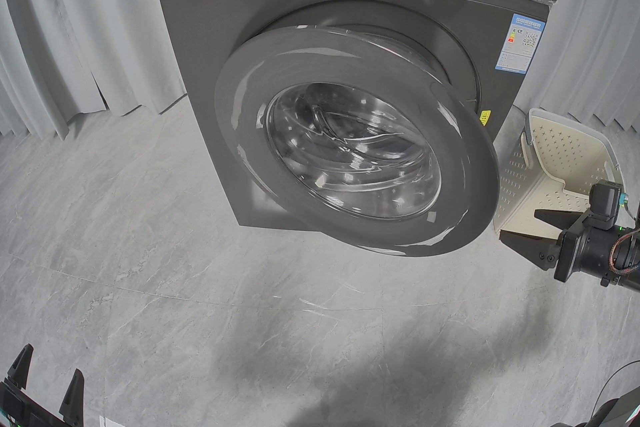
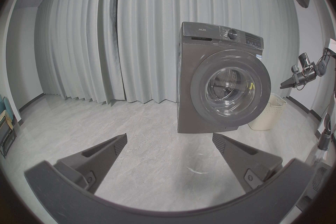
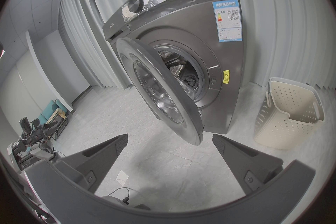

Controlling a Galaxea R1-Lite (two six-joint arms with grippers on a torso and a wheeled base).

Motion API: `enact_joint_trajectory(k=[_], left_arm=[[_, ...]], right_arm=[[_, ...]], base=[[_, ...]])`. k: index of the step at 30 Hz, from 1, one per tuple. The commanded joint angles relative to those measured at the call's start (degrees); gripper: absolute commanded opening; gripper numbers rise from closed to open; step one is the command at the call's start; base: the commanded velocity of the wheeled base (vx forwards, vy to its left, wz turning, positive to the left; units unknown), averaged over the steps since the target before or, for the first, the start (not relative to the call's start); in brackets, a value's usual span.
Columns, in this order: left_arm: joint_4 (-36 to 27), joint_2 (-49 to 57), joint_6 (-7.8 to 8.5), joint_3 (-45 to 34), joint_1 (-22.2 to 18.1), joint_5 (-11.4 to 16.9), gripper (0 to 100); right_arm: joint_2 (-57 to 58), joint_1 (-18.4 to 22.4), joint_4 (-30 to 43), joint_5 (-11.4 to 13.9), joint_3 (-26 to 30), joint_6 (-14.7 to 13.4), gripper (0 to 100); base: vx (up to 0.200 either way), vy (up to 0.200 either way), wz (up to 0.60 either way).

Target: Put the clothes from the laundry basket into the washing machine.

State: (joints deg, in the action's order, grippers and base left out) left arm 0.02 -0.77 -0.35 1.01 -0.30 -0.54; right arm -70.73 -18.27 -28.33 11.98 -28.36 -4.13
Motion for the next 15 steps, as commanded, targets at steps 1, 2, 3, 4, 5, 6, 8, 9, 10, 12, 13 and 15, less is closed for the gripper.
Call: enact_joint_trajectory(k=[1, 2, 3, 4, 5, 6, 8, 9, 10, 12, 13, 15], left_arm=[[0.06, 0.59, -0.17, -1.01, -0.05, -0.08, 100], [0.06, 0.59, -0.17, -1.01, -0.05, -0.08, 100], [0.06, 0.59, -0.09, -1.01, -0.05, -0.08, 100], [0.06, 0.59, 0.00, -1.01, -0.05, 0.01, 100], [0.06, 0.50, 0.09, -1.01, -0.05, 0.01, 100], [0.06, 0.50, 0.09, -1.01, -0.05, 0.01, 100], [0.06, 0.50, 0.09, -1.01, -0.05, 0.01, 100], [0.06, 0.59, 0.09, -1.01, -0.05, 0.01, 100], [0.06, 0.59, 0.18, -1.01, 0.04, 0.01, 100], [0.06, 0.59, 0.18, -1.01, -0.05, 0.01, 100], [0.06, 0.59, 0.18, -1.01, -0.05, 0.01, 100], [0.06, 0.59, 0.09, -1.01, -0.05, 0.01, 100]], right_arm=[[-0.81, -0.27, 0.03, 0.06, 0.14, 0.00, 100], [-0.81, -0.27, 0.03, 0.06, 0.14, 0.00, 100], [-0.81, -0.27, -0.06, 0.06, 0.32, 0.00, 100], [-0.81, -0.27, 0.03, 0.15, 0.32, 0.00, 100], [-0.90, -0.27, -0.06, 0.15, 0.41, 0.00, 100], [-0.90, -0.27, -0.06, 0.15, 0.41, 0.00, 100], [-0.99, -0.36, -0.06, 0.15, 0.32, 0.00, 100], [-1.08, -0.53, -0.06, 0.15, 0.23, 0.18, 100], [-1.08, -0.89, -0.06, 0.15, 0.05, 0.18, 100], [-1.08, -1.41, 0.03, 0.15, -0.03, 0.09, 100], [-1.16, -2.29, 0.03, 0.06, -0.30, 0.00, 100], [-1.60, -3.00, -0.06, 0.06, -0.38, 0.00, 100]], base=[[0.000, -0.200, 0.00], [0.000, -0.200, 0.00], [0.000, -0.200, 0.00], [0.000, -0.200, 0.00], [0.000, -0.200, 0.00], [0.000, -0.200, 0.00], [0.000, 0.000, 0.00], [0.000, 0.000, 0.00], [0.000, 0.000, 0.00], [0.000, 0.000, 0.00], [0.000, 0.000, 0.00], [0.000, 0.000, 0.00]])
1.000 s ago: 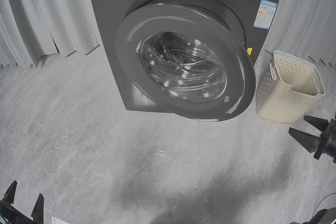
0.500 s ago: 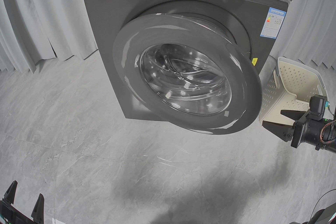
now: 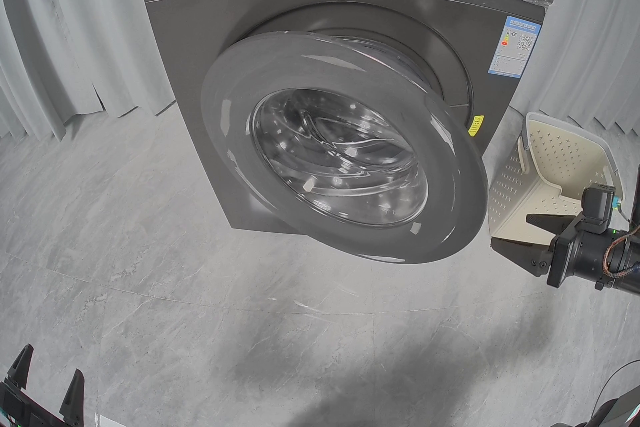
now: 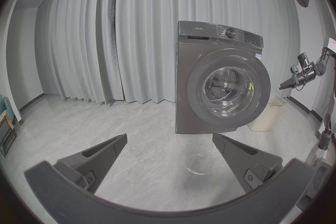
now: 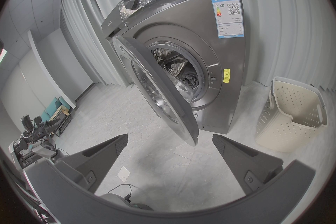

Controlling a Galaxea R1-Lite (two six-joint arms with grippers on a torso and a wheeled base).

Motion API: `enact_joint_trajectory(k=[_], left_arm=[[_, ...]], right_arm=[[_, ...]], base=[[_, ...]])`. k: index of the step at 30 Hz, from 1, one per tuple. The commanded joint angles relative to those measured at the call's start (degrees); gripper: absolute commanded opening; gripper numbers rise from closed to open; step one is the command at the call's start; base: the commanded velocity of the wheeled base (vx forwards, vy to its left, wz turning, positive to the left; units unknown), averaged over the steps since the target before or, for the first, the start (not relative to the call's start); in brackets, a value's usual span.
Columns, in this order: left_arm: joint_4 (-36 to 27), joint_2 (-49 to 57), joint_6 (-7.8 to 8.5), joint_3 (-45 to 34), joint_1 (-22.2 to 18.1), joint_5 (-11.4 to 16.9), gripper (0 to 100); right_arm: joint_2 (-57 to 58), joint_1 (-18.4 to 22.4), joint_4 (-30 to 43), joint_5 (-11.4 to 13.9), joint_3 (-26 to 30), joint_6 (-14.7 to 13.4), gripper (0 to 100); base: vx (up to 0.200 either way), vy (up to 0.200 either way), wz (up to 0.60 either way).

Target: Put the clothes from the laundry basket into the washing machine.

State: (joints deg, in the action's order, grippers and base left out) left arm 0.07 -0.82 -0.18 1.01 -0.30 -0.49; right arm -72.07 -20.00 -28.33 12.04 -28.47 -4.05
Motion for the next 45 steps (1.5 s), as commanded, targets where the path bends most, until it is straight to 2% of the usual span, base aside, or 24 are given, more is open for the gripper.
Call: enact_joint_trajectory(k=[1, 4, 5, 7, 13, 17, 18, 20, 22, 25, 26, 31, 33, 34, 35, 38, 45], left_arm=[[0.01, 0.64, 0.01, -1.01, -0.05, -0.04, 100], [0.01, 0.55, 0.01, -1.01, 0.04, -0.04, 100], [0.01, 0.55, 0.01, -1.01, -0.05, -0.04, 100], [0.01, 0.55, 0.01, -1.01, 0.04, -0.04, 100], [0.01, 0.55, -0.08, -1.01, 0.04, 0.05, 100], [0.01, 0.55, -0.08, -1.01, 0.04, -0.04, 100], [0.01, 0.55, -0.08, -1.01, 0.04, -0.04, 100], [-0.07, 0.55, -0.08, -1.01, 0.04, 0.05, 100], [-0.07, 0.55, -0.08, -1.01, 0.04, 0.05, 100], [-0.07, 0.55, -0.08, -1.01, 0.04, 0.05, 100], [-0.07, 0.55, -0.08, -1.01, 0.04, 0.05, 100], [-0.07, 0.55, -0.08, -1.01, 0.04, 0.05, 100], [0.01, 0.55, -0.17, -1.01, 0.04, 0.05, 100], [0.01, 0.55, -0.17, -1.01, 0.04, 0.05, 100], [0.01, 0.55, -0.17, -1.01, 0.04, 0.05, 100], [0.01, 0.55, -0.17, -1.01, 0.04, 0.05, 100], [0.01, 0.55, -0.17, -1.01, 0.04, 0.05, 100]], right_arm=[[-0.61, -1.70, -0.06, 0.00, -0.36, -0.08, 100], [-1.49, -2.32, -0.15, -0.62, -0.63, -0.08, 100], [-2.37, -2.93, -0.67, -2.46, -1.07, -0.17, 100], [-3.43, -3.46, -2.08, -3.61, -1.33, -0.17, 100], [-6.68, -3.37, -5.77, -4.22, -2.03, -0.26, 100], [-8.44, -2.14, -7.88, -7.83, -2.21, -0.26, 100], [-8.44, -2.14, -7.88, -7.83, -2.21, -0.26, 100], [-8.61, 1.81, -9.90, -9.50, -2.30, -0.61, 100], [-8.35, 3.57, -10.17, -9.50, -1.59, -0.61, 100], [-7.65, 3.31, -9.55, -9.41, 0.16, -0.52, 100], [-6.33, 1.37, -9.73, -9.50, 2.63, -0.52, 100], [-5.54, -6.54, -10.25, -7.65, 5.17, -0.87, 100], [-5.54, -9.53, -10.34, -6.24, 5.00, -1.58, 100], [-5.54, -9.70, -10.34, -6.16, 4.91, -1.67, 100], [-5.54, -12.16, -10.43, -5.45, 4.38, -2.90, 100], [-5.62, -15.68, -12.01, -5.45, 2.89, -4.83, 100], [-6.42, -16.73, -15.97, -5.63, -0.98, -5.80, 100]], base=[[0.000, 0.000, 0.00], [0.133, 0.000, 0.00], [0.200, 0.000, 0.00], [0.200, 0.000, 0.00], [0.167, 0.000, 0.00], [0.000, 0.000, 0.00], [0.000, 0.000, 0.00], [0.000, 0.000, 0.00], [0.000, 0.000, 0.00], [0.000, 0.000, 0.00], [0.000, 0.000, 0.00], [0.000, 0.000, 0.00], [0.000, 0.000, 0.00], [0.000, 0.000, 0.00], [0.000, 0.000, 0.00], [0.200, 0.000, 0.00], [0.200, 0.000, 0.00]])
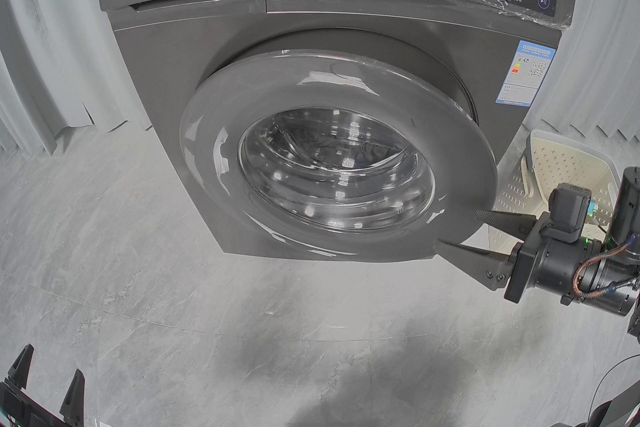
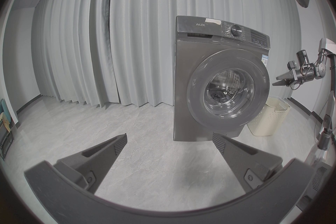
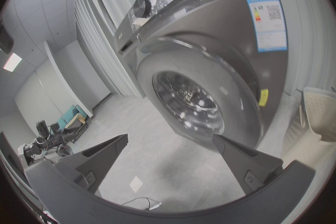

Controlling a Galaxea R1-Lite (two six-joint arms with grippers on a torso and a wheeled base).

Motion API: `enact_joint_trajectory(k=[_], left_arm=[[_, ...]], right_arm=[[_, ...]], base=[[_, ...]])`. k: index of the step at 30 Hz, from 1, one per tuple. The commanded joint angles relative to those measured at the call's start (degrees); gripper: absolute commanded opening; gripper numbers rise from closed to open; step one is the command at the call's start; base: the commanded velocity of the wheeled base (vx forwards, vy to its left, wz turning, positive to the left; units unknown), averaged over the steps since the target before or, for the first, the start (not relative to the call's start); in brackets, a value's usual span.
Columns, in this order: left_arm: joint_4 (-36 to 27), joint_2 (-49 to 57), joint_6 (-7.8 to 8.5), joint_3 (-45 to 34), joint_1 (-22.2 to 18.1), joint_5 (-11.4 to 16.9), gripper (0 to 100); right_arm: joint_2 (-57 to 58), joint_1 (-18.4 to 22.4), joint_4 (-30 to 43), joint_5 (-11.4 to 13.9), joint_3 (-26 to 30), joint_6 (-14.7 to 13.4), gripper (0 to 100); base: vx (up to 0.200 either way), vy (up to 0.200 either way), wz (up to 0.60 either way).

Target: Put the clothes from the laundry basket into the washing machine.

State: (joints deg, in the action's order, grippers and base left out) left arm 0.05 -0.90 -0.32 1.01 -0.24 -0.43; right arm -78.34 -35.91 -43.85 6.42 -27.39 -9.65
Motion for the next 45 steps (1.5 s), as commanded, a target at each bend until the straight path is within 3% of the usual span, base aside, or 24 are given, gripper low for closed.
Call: enact_joint_trajectory(k=[1, 11, 21, 25, 31, 36, 37, 41, 45], left_arm=[[0.04, 0.64, 0.05, -1.01, -0.02, -0.01, 100], [0.04, 0.64, 0.05, -1.01, -0.02, -0.01, 100], [0.04, 0.64, 0.05, -1.01, -0.02, -0.01, 100], [0.04, 0.64, 0.05, -1.01, -0.02, -0.01, 100], [0.04, 0.64, 0.05, -1.01, -0.02, -0.01, 100], [-0.05, 0.64, -0.03, -1.01, -0.02, -0.01, 100], [-0.05, 0.64, -0.03, -1.01, -0.02, -0.01, 100], [-0.05, 0.64, -0.03, -1.01, -0.02, -0.01, 100], [-0.05, 0.64, -0.03, -1.01, -0.02, 0.08, 100]], right_arm=[[-0.41, -0.56, -0.45, -0.18, -2.75, -0.19, 100], [-3.40, 3.31, -0.54, -1.50, -6.80, -0.10, 100], [-4.10, 4.71, -0.62, -6.86, -8.20, 0.07, 100], [-3.84, 4.80, -0.62, -7.13, -7.59, 0.07, 100], [1.17, 1.55, -0.45, -6.34, -0.12, 0.60, 100], [10.84, -3.81, 0.26, -3.35, 9.29, 0.69, 100], [10.84, -3.81, 0.26, -3.35, 9.29, 0.69, 100], [17.69, -4.34, 0.43, -3.08, 17.90, 0.69, 100], [22.61, -3.64, 0.43, -3.52, 21.50, 0.69, 100]], base=[[0.200, 0.000, 0.00], [0.200, 0.000, 0.00], [0.000, 0.000, 0.00], [0.000, 0.000, 0.00], [0.000, 0.000, 0.00], [0.000, 0.000, 0.00], [0.000, 0.000, 0.00], [0.000, 0.000, 0.00], [0.000, 0.000, 0.00]])
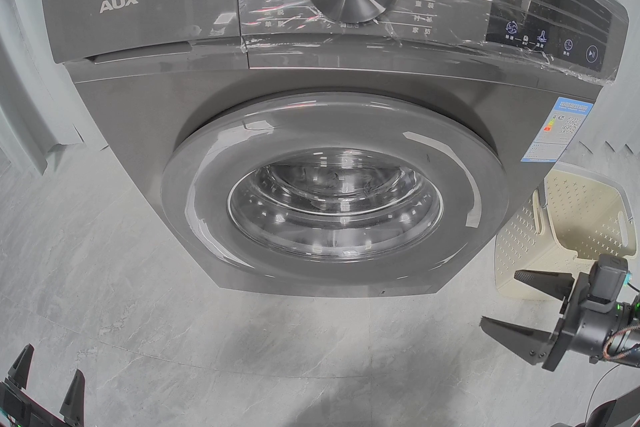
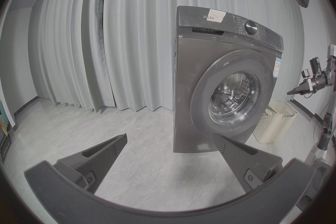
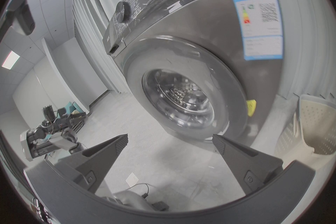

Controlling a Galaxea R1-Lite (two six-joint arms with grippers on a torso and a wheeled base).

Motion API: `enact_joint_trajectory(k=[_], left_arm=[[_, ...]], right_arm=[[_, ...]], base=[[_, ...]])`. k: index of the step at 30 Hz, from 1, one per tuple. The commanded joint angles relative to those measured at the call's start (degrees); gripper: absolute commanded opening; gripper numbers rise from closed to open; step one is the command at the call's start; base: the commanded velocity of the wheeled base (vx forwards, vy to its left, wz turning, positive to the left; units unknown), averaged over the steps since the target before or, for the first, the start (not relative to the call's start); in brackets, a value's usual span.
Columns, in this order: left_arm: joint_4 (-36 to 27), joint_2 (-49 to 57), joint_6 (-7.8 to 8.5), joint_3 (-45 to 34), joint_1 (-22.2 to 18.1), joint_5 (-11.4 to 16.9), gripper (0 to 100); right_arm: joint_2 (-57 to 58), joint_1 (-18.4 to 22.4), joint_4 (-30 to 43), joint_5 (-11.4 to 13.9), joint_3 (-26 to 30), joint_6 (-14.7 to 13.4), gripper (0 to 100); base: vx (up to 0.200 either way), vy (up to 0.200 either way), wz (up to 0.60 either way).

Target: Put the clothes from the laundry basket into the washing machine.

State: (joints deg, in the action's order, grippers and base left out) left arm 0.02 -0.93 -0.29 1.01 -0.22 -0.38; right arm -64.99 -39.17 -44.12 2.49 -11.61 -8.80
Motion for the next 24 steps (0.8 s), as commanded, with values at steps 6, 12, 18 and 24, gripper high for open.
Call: enact_joint_trajectory(k=[6, 12, 18, 24], left_arm=[[-0.02, 0.66, -0.06, -1.01, -0.04, 0.03, 100], [-0.02, 0.66, -0.15, -1.01, -0.04, 0.03, 100], [-0.02, 0.66, -0.41, -1.01, -0.04, 0.73, 100], [0.06, 0.66, -0.41, -1.01, -0.04, 0.73, 100]], right_arm=[[16.65, 8.06, 2.11, -0.11, 7.74, 0.28, 100], [25.79, 18.95, 7.82, 0.33, 7.83, 3.00, 100], [34.58, 25.55, 14.15, 0.50, 7.39, 3.97, 100], [40.47, 29.85, 18.01, 0.50, 7.83, 3.97, 100]], base=[[0.000, 0.000, 0.00], [0.000, 0.000, 0.00], [0.000, 0.000, 0.00], [0.000, 0.000, 0.00]])
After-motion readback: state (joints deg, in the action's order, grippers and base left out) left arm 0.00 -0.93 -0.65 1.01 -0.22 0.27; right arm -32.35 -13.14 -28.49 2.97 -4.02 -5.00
